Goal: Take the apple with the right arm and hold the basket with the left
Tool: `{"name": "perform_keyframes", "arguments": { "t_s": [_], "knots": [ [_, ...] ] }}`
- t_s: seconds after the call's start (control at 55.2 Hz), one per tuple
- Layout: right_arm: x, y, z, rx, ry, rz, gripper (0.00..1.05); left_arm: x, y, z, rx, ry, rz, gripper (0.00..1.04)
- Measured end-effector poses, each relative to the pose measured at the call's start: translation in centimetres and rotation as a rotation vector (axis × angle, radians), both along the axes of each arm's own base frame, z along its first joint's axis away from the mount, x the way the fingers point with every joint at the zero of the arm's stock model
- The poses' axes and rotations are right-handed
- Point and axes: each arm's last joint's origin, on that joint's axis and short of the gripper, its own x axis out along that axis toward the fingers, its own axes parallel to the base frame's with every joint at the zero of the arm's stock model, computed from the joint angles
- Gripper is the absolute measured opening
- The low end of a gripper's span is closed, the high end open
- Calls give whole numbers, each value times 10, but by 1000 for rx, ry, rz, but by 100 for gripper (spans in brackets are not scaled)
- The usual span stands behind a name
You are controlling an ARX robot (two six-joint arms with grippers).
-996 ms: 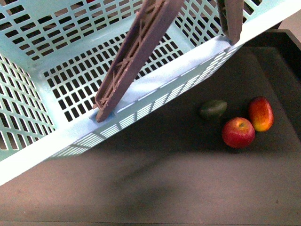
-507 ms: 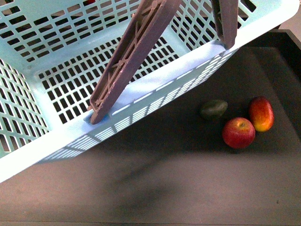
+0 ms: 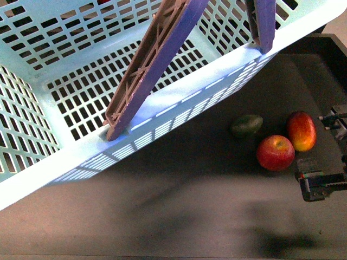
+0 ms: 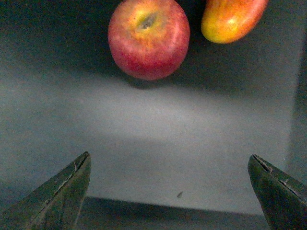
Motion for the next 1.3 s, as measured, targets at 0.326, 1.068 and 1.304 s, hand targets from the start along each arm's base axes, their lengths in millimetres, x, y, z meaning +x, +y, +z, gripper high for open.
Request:
{"name": "perform_keyframes", "arguments": {
  "t_s": [0.326,1.068,1.304],
  "knots": [
    [39,11,-25,-14,42,32,96,0,0,0,0,0,-1,18],
    [97,16,-62,-20,52,41,96,0,0,0,0,0,-1,18],
    [102,17,-76,-11,78,31,95,0,0,0,0,0,-1,18]
  ]
}}
